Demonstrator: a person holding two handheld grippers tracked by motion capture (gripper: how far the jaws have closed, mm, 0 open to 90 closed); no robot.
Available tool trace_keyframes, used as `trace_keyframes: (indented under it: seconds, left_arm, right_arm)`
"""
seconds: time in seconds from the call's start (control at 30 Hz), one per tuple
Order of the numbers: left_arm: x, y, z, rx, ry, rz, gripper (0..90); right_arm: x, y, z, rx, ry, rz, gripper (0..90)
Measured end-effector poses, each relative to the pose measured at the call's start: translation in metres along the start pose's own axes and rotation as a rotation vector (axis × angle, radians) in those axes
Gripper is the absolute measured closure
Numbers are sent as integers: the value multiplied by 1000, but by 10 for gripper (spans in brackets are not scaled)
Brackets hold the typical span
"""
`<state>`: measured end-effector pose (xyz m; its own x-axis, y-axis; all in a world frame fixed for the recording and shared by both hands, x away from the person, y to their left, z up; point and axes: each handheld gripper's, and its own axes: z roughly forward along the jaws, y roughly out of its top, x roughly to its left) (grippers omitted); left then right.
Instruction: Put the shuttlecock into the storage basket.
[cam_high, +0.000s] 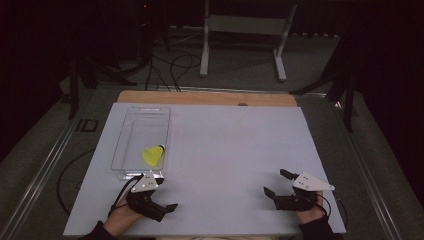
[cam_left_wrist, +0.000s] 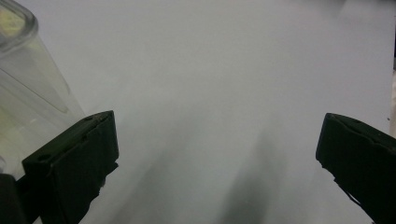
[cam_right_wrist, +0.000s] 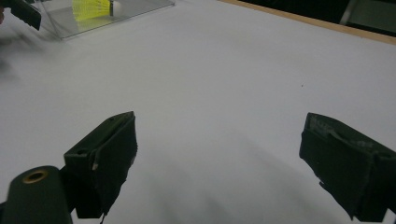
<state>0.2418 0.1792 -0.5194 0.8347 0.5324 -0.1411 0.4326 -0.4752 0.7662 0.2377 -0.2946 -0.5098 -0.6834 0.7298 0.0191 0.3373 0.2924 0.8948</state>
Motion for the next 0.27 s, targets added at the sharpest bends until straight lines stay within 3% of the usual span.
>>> trace_keyframes:
  seconds: [0.27]
  left_arm:
    - [-1, 1, -2, -13, 2, 2, 0]
  right_arm:
    - [0, 0, 0, 3, 1, -1, 111]
